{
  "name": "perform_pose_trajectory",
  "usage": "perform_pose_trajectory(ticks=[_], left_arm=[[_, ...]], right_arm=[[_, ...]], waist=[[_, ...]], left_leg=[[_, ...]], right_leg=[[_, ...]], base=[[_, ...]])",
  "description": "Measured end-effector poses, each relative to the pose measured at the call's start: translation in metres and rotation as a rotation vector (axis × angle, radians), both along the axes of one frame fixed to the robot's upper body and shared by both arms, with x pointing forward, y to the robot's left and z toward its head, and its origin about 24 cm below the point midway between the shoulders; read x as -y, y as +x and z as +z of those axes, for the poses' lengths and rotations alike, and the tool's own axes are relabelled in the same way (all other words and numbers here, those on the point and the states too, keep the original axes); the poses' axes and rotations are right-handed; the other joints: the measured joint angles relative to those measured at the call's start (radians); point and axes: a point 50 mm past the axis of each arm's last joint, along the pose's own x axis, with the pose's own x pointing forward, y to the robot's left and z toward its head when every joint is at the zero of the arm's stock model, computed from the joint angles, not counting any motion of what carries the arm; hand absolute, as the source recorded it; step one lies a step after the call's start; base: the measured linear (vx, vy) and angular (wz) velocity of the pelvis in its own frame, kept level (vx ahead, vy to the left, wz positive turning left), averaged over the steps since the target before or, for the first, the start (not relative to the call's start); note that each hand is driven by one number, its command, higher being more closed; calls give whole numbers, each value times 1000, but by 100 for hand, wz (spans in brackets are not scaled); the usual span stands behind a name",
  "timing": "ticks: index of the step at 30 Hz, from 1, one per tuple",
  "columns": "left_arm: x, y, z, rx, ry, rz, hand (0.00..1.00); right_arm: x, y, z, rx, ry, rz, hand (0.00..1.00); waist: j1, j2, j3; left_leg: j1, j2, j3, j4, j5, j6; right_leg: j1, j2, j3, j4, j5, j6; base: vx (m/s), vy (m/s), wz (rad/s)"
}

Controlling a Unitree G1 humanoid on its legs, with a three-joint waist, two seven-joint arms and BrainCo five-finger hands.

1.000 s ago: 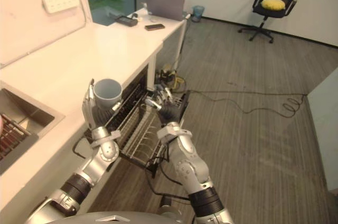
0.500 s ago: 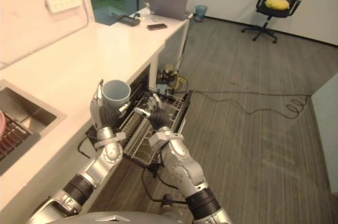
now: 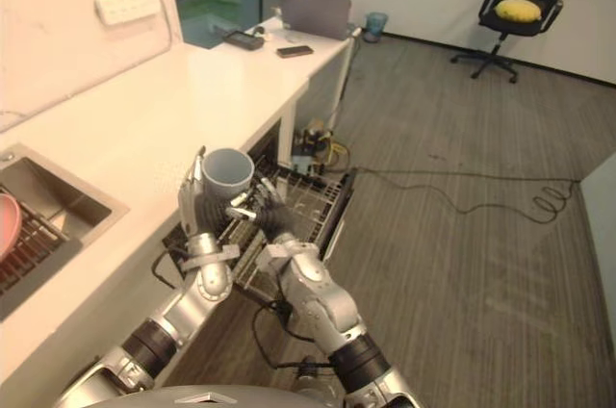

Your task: Walk over to the sink, pick up the cup, carry it to the dishwasher, place the cup inside the dishwasher, then close the dishwasher door

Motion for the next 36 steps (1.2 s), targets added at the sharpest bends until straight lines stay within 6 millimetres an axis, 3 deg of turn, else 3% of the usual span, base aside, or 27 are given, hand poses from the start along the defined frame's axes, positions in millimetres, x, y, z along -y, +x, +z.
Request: perform_pose_trajectory(ticks=[30, 31, 36], left_arm=[[7, -4, -12, -45, 40, -27, 100], [7, -4, -12, -48, 43, -27, 100], [8, -6, -15, -53, 53, -34, 100]], right_arm=[[-12, 12, 15, 28, -2, -56, 0], [-12, 12, 15, 27, -1, -55, 100], [-10, 15, 8, -2, -22, -71, 100]], waist=[[20, -4, -27], [20, -4, -27], [19, -5, -28]], left_leg=[[1, -4, -5, 0, 5, 3], [1, -4, -6, 0, 5, 3], [1, -4, -15, 1, 6, 3]], right_leg=[[4, -5, -2, 0, 2, 0], [4, -5, -3, 0, 2, 0], [10, -9, -10, 0, 2, -1]], base=[[0, 0, 0], [0, 0, 0], [0, 0, 4]])
